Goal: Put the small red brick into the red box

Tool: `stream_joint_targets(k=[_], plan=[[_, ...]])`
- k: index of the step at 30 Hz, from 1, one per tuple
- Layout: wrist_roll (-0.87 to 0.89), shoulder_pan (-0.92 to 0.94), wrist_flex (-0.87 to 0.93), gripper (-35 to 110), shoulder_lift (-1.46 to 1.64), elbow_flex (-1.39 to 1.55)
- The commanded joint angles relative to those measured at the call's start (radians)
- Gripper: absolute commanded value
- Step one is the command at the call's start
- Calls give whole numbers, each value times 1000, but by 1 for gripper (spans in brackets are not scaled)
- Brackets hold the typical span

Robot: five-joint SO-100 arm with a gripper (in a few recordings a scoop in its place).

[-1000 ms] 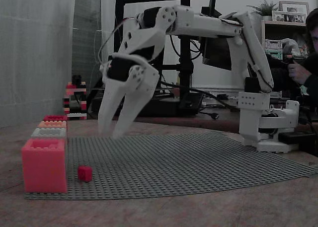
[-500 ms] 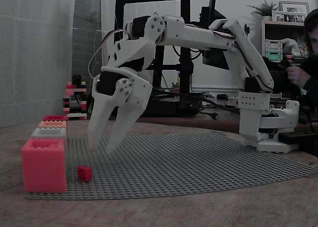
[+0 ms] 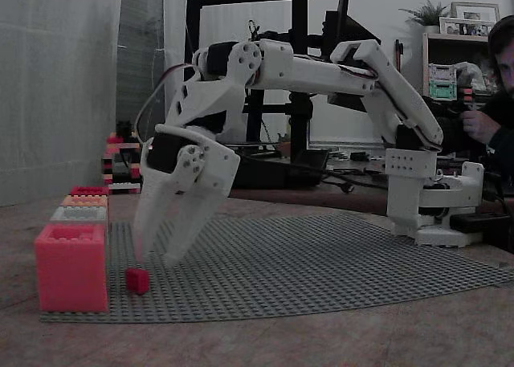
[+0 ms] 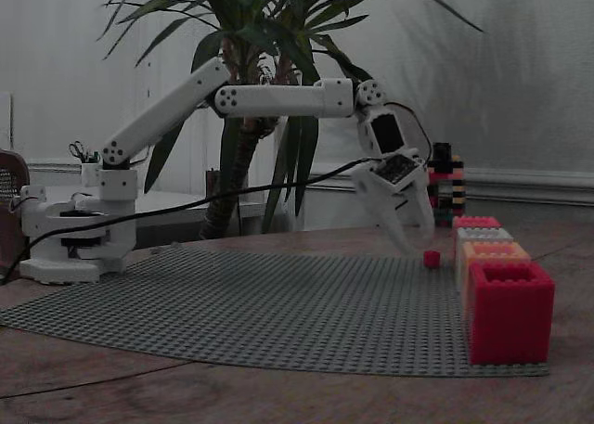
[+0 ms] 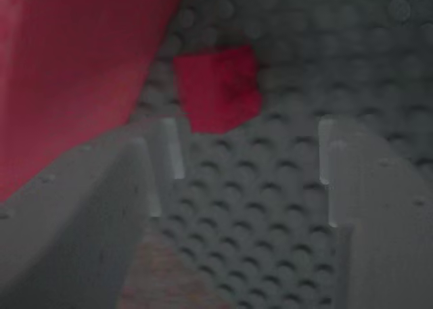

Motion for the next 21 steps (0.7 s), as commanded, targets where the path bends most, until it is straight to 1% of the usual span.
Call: stream_joint_targets(k=[1,21], plan=[[-6,-23,-21,17,46,-61],[-3,-23,-64,16,-18,-118]])
